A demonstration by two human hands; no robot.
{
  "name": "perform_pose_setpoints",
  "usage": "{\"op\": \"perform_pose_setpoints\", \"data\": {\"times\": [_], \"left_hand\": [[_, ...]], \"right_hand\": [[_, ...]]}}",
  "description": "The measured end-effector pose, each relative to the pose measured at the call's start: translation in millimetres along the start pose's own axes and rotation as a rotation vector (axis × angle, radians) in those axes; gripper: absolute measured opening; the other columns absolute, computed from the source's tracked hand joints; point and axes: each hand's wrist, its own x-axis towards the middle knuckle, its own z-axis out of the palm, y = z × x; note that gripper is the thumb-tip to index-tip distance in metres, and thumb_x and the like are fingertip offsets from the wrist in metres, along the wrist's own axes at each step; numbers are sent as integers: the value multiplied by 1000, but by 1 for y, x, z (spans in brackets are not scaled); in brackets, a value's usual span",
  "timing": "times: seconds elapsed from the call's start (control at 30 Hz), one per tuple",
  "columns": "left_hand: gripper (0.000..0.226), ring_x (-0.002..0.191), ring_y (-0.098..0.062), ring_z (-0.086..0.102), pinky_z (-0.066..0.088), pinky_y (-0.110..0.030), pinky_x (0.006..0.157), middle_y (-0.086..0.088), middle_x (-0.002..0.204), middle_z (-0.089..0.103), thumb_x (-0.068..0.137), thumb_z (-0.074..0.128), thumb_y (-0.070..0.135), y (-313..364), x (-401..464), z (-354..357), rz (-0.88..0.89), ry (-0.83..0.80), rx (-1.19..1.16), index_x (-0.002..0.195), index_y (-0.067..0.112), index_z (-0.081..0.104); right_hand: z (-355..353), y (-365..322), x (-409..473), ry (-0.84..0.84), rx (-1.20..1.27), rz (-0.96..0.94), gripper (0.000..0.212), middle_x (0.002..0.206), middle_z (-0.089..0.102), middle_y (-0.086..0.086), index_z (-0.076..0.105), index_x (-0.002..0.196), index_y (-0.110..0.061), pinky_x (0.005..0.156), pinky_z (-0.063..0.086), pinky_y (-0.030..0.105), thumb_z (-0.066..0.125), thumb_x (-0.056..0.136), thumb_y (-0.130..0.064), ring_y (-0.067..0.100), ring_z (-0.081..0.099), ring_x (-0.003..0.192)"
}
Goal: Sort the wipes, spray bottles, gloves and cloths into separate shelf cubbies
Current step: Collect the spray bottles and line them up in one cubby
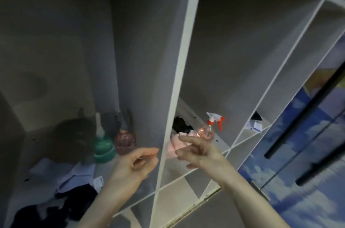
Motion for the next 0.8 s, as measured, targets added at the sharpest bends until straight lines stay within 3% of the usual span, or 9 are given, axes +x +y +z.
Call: {"op": "perform_pose_setpoints", "data": {"times": [0.13,0.23,0.3,0.37,0.47,0.53,0.6,0.7,0.8], "left_hand": [[21,77,9,63,48,-12,74,25,87,72,84,68,12,6,7,57,84,-40,101,88,32,69],[30,82,12,62,47,-8,75,36,92,66,84,68,10,12,32,106,137,-26,193,90,40,63],[33,90,8,62,50,-16,83,29,99,67,84,69,15,15,57,137,138,-9,229,96,45,61],[33,97,-6,64,55,-33,86,14,105,68,84,69,16,15,85,167,105,33,202,102,42,61],[33,96,-16,64,55,-40,87,-1,109,66,82,71,19,12,124,208,37,127,250,111,30,62],[49,103,-20,63,53,-43,90,-3,115,64,75,73,27,9,148,228,-2,136,305,122,21,60],[59,105,-18,62,53,-33,83,2,115,61,72,71,30,9,172,243,-12,109,356,128,18,56],[49,95,-1,61,45,-13,76,11,105,58,81,69,8,14,207,258,1,55,423,128,12,56],[70,103,-10,62,49,-28,96,0,123,60,65,71,21,8,235,256,-33,52,470,132,17,52]], "right_hand": [[-49,18,4,27,17,-24,40,90,66,1,55,123,-13,70,47,19,64,85,-5,8,61,80],[-97,37,12,32,-56,-62,44,106,65,1,56,124,-18,87,50,16,70,83,-13,6,62,100],[-133,50,19,14,-109,-85,39,114,65,0,58,119,-20,90,48,13,70,82,-12,-1,60,104],[-169,63,29,-9,-104,-93,34,102,67,-7,60,106,-25,75,45,3,66,83,-1,-14,61,88],[-211,81,54,-32,-105,-81,34,79,67,-19,59,100,-29,72,44,1,64,84,1,-21,59,75],[-230,90,82,1,-135,-80,34,83,64,-18,58,111,-23,77,47,5,68,83,-5,-18,61,76],[-240,97,116,50,-225,-79,42,97,64,-10,56,123,-17,91,50,21,70,83,-18,-1,63,95],[-244,104,163,78,-409,7,67,134,55,5,40,140,-16,103,41,34,67,83,-39,23,51,125],[-236,113,196,62,-480,36,74,139,51,10,32,144,-15,97,42,30,65,83,-42,26,50,127]]}}
